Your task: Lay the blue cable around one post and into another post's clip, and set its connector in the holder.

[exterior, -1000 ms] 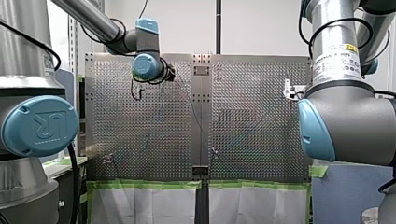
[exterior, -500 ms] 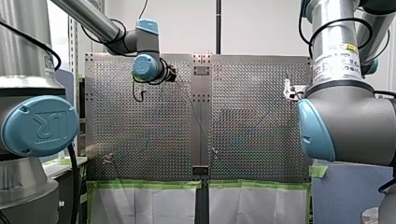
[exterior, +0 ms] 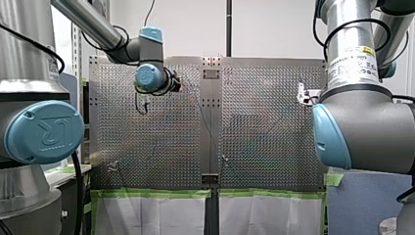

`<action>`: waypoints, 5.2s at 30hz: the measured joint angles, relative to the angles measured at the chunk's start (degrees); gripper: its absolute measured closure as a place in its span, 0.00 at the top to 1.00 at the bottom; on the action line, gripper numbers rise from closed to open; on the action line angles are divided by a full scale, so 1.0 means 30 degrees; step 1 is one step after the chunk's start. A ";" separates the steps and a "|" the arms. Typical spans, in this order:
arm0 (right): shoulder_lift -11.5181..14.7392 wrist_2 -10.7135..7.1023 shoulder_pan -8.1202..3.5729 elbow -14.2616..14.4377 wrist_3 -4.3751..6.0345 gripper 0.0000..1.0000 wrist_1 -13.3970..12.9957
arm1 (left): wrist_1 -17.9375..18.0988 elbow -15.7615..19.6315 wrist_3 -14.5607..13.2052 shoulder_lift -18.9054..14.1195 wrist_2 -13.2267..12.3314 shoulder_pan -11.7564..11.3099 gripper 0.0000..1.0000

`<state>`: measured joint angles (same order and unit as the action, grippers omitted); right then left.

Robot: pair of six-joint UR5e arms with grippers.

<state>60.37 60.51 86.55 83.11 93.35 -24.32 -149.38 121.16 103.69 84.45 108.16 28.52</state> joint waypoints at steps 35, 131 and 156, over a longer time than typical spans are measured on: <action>0.0000 -0.0001 -0.0001 0.0000 0.0000 1.00 0.0001 | -0.2652 -0.1116 -0.2082 0.0912 -0.2130 -0.1217 1.00; 0.0000 0.0000 0.0000 -0.0001 -0.0001 1.00 0.0000 | -0.2288 -0.0138 -0.0786 0.0921 -0.2147 -0.1791 1.00; 0.0000 0.0000 0.0000 0.0001 0.0000 1.00 0.0000 | -0.2299 -0.0140 -0.0786 0.0920 -0.2144 -0.1796 1.00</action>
<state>60.37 60.51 86.55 83.11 93.35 -24.32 -156.28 120.74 101.33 87.22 101.73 23.14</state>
